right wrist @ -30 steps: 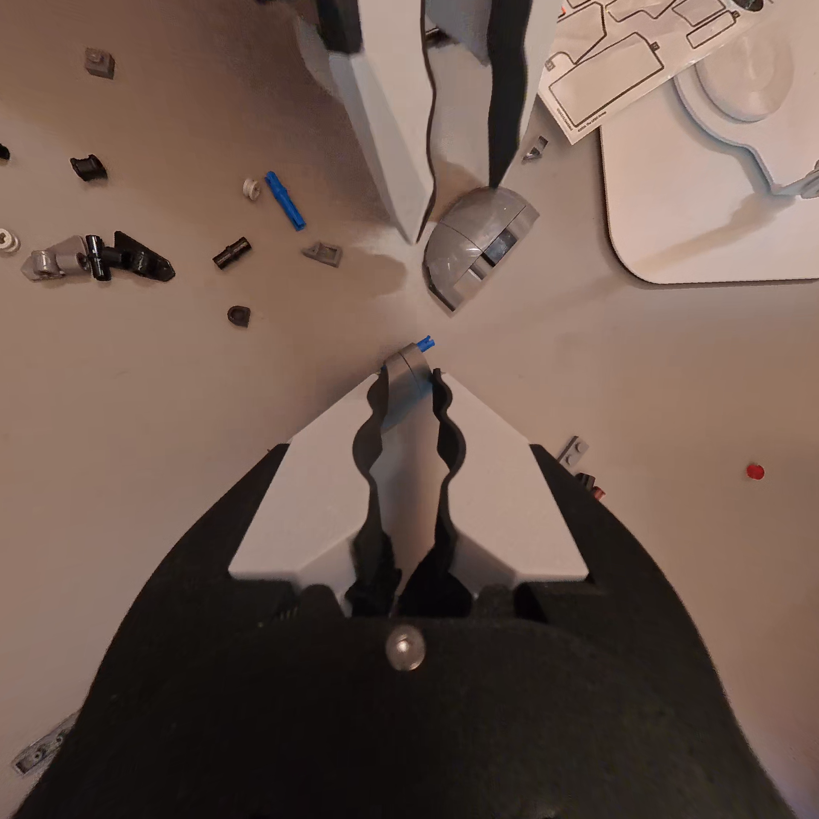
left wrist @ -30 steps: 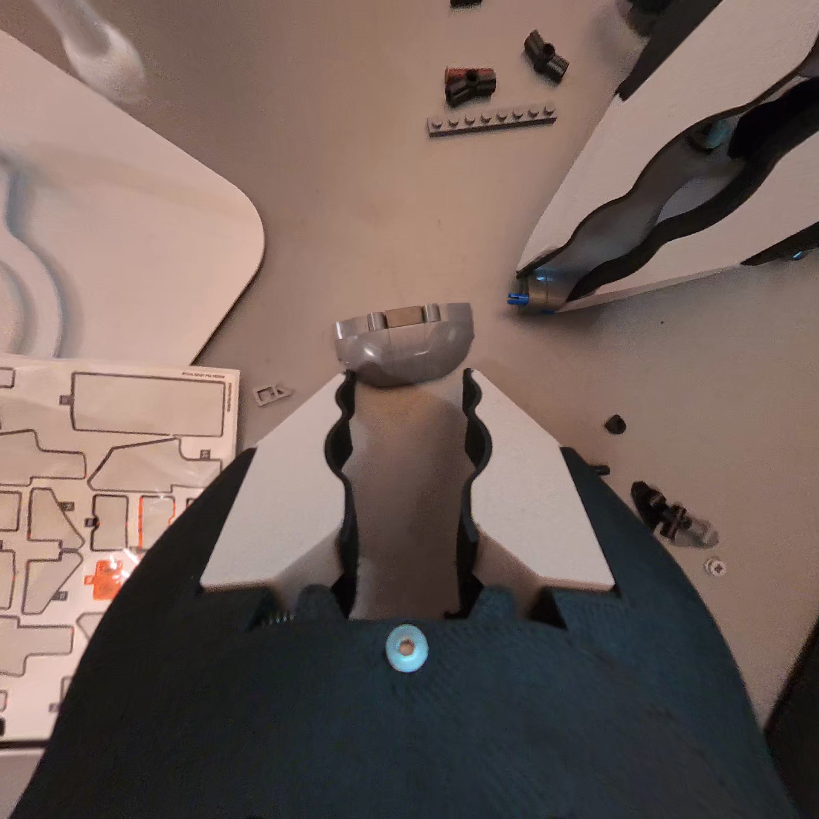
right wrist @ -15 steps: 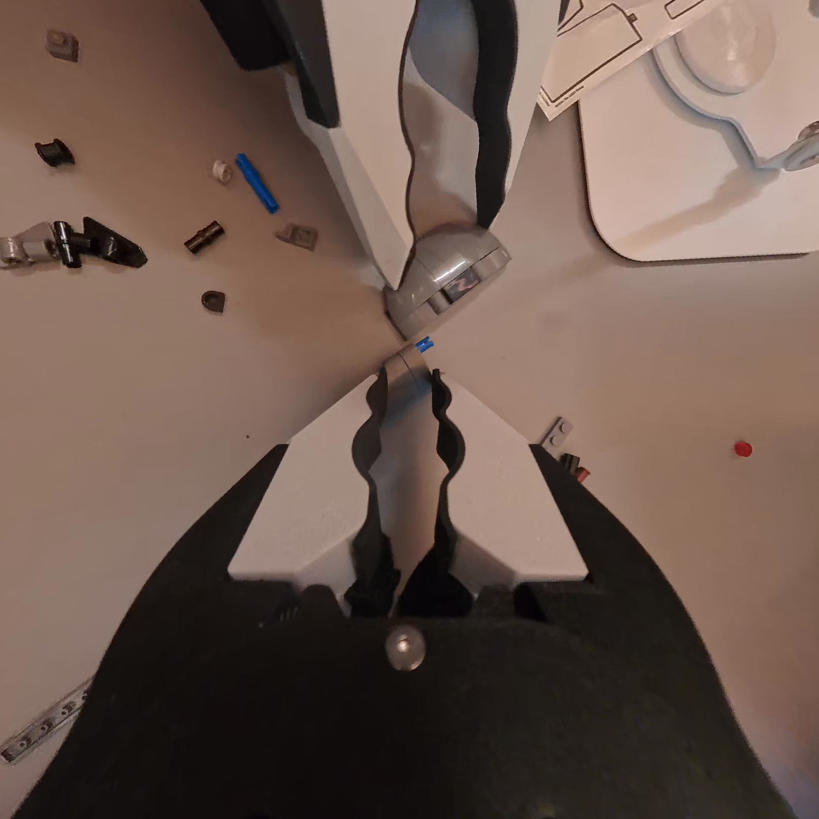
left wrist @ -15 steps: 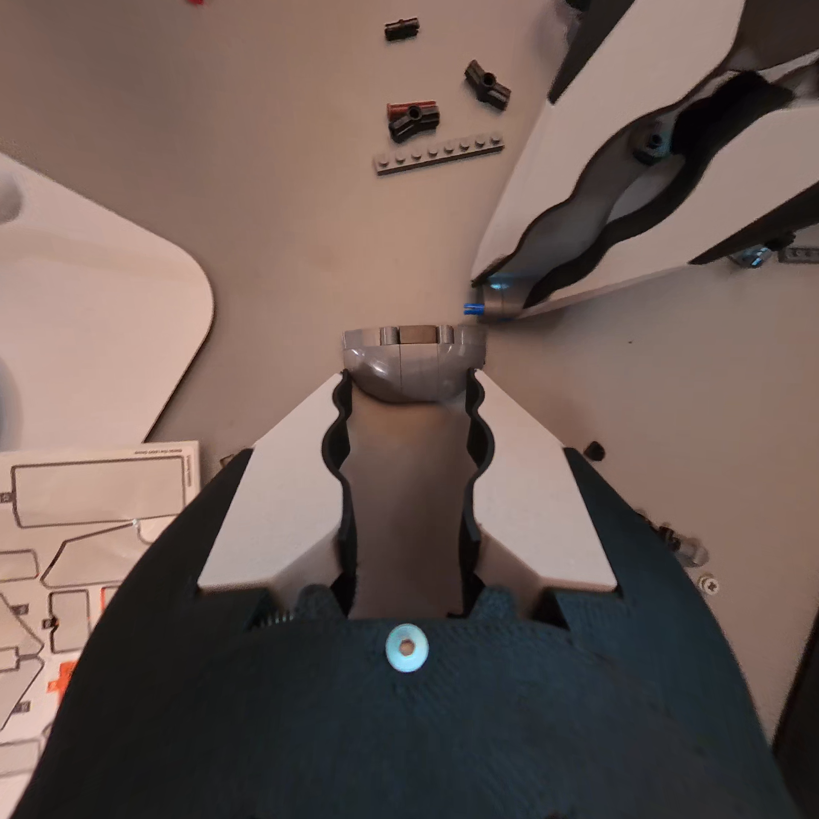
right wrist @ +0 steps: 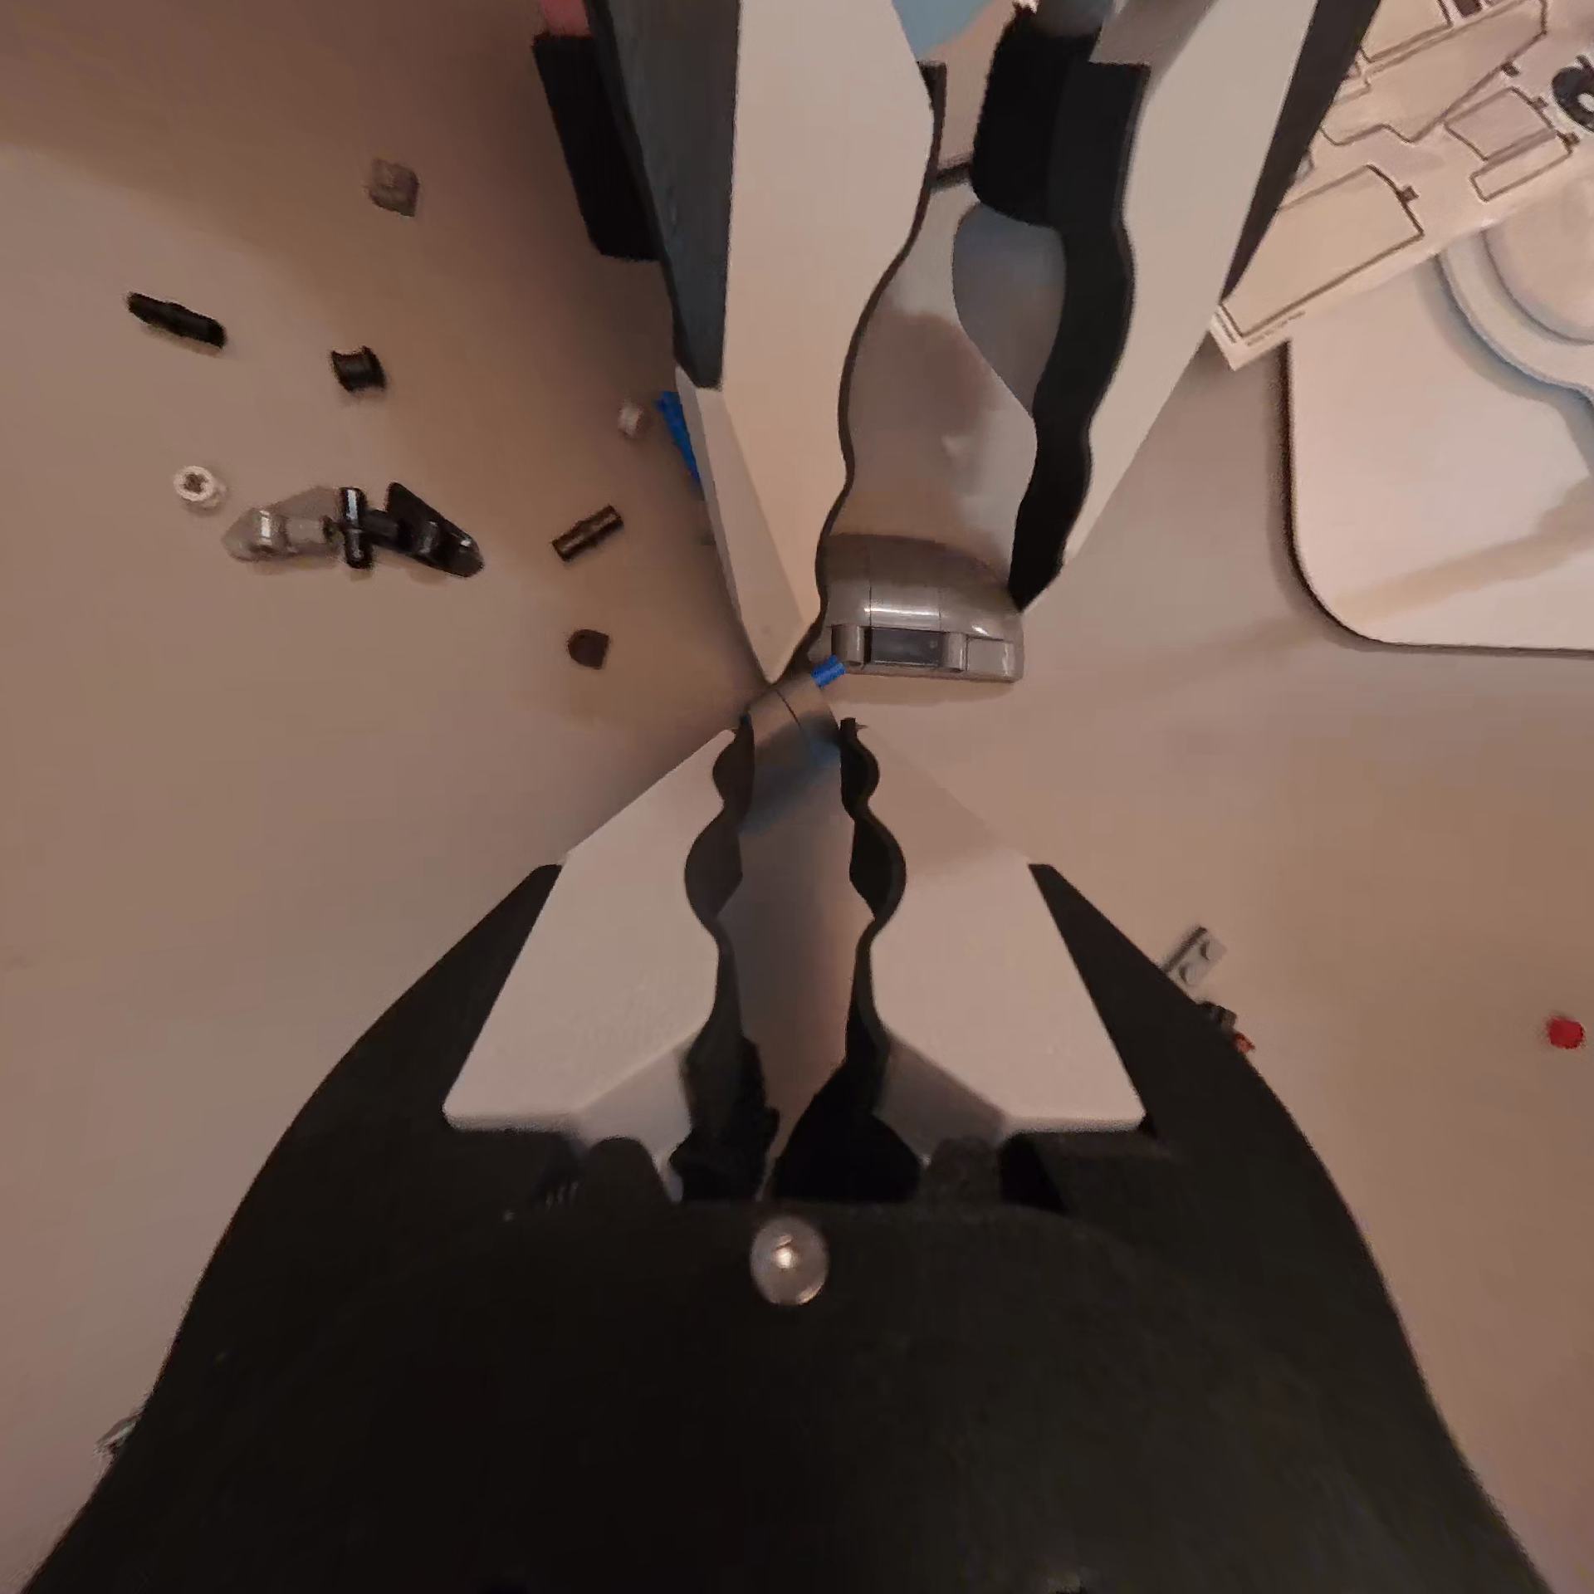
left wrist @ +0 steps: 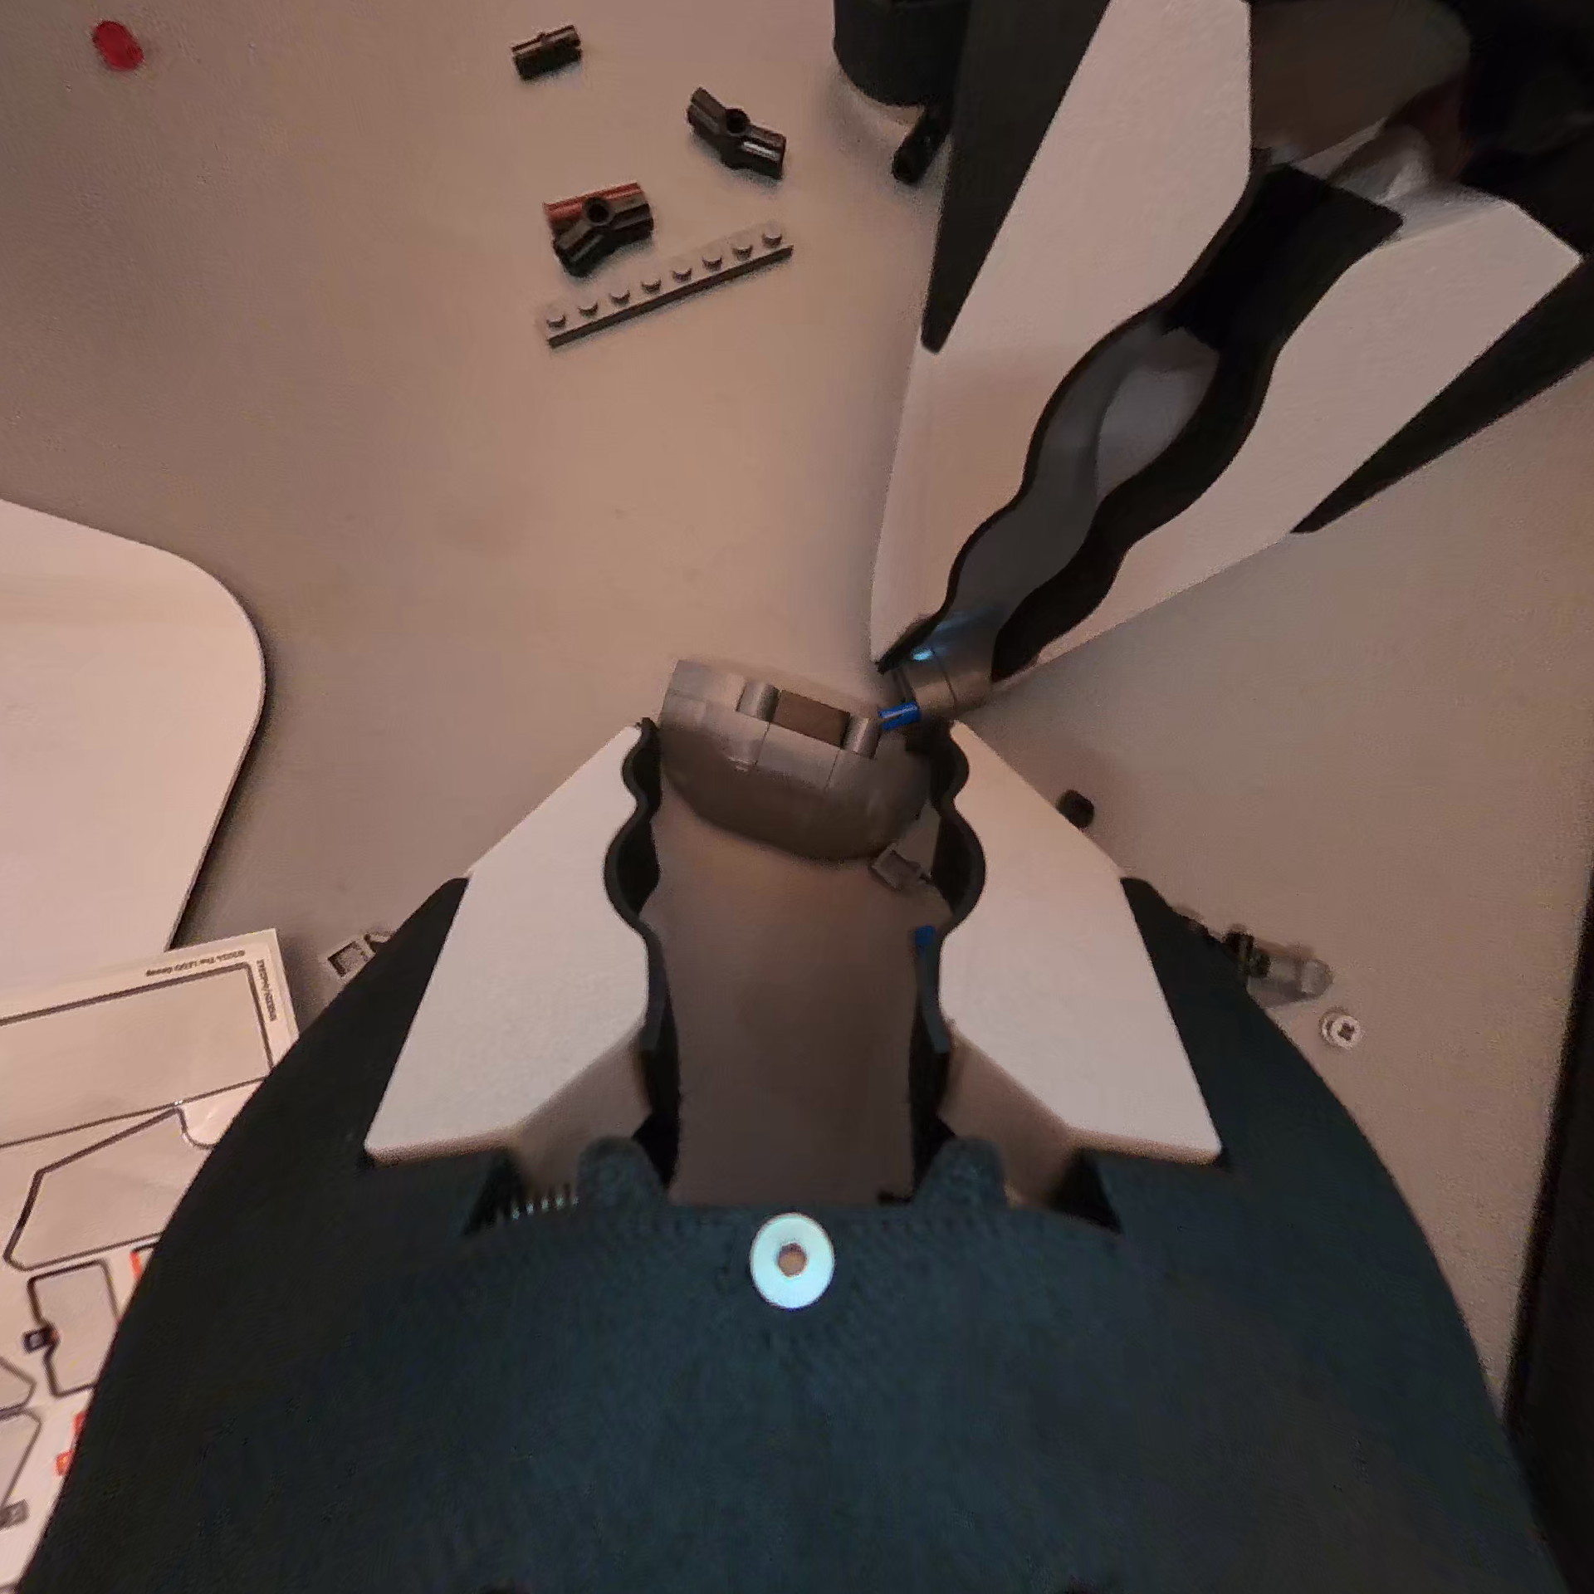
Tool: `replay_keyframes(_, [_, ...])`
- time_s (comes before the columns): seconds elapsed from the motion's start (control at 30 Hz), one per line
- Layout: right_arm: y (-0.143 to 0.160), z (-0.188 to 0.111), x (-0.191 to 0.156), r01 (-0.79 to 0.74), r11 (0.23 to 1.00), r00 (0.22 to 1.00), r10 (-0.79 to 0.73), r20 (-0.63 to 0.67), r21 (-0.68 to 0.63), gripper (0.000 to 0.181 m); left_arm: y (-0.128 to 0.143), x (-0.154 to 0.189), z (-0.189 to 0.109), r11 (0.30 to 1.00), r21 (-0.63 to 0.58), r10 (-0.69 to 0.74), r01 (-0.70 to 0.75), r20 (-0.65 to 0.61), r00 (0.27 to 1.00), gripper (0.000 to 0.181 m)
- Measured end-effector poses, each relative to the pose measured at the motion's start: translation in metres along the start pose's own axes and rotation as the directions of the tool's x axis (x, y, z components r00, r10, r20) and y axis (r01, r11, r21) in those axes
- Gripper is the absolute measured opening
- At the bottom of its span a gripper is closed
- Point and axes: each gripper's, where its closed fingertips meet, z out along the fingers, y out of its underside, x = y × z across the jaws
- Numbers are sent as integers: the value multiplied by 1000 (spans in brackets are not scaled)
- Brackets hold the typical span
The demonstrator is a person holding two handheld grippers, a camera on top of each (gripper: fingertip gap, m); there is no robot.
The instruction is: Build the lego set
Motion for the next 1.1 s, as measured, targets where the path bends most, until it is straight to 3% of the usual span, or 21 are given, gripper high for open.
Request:
replay_keyframes(0.4, [6, -3, 6, -7, 1000, 1000, 6, -23, -26, 19, 14, 9, -10, 992, -92, -87, 87, 8, 996, 56])
replay_keyframes(0.47, [4, -2, 2, 6, 1000, 1000, -6, -16, -26, 19, 13, 8, -8, 993, -93, -65, 67, 27, 998, 49])
replay_keyframes(0.7, [-6, 1, -13, 30, 1000, 999, -30, 44, 11, 18, 10, 13, -5, 997, -70, 14, -16, -16, 1000, 54])
replay_keyframes(1.1, [5, -8, -4, 22, 999, 999, -22, 29, -23, 18, 10, 16, -3, 992, -58, 111, -112, -25, 994, 56])
